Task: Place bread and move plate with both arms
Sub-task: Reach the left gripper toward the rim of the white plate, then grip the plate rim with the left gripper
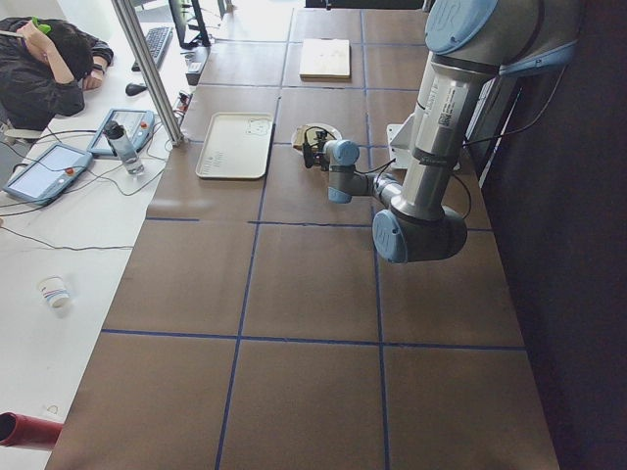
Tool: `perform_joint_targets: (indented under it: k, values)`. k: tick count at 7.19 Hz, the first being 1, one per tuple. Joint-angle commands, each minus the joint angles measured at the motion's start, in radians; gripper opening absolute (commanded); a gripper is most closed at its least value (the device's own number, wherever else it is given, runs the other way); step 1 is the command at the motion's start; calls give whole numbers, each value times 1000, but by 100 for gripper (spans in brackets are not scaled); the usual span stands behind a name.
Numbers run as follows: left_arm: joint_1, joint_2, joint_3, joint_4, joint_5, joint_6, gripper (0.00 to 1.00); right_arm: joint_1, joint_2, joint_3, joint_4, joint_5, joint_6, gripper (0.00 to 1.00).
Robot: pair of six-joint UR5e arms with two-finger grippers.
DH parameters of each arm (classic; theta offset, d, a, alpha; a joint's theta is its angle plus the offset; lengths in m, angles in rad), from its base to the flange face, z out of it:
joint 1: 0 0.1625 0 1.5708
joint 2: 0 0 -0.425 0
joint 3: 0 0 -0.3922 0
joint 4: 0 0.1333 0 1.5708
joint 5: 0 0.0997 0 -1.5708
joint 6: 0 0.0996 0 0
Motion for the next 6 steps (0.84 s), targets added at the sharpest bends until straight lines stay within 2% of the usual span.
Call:
perform_joint_targets:
  k: [1,2,3,6]
  values:
    - [1,-1,9,0,0,-2,67,0,0,-1,0,0,0,100]
    - [1,-1,13,0,0,-8,45,0,0,-2,0,0,0,100]
    - [1,-1,13,0,0,-38,35,0,0,-2,0,0,0,100]
    - [4,-7,31,-2,0,-39,34,0,0,-2,0,0,0,100]
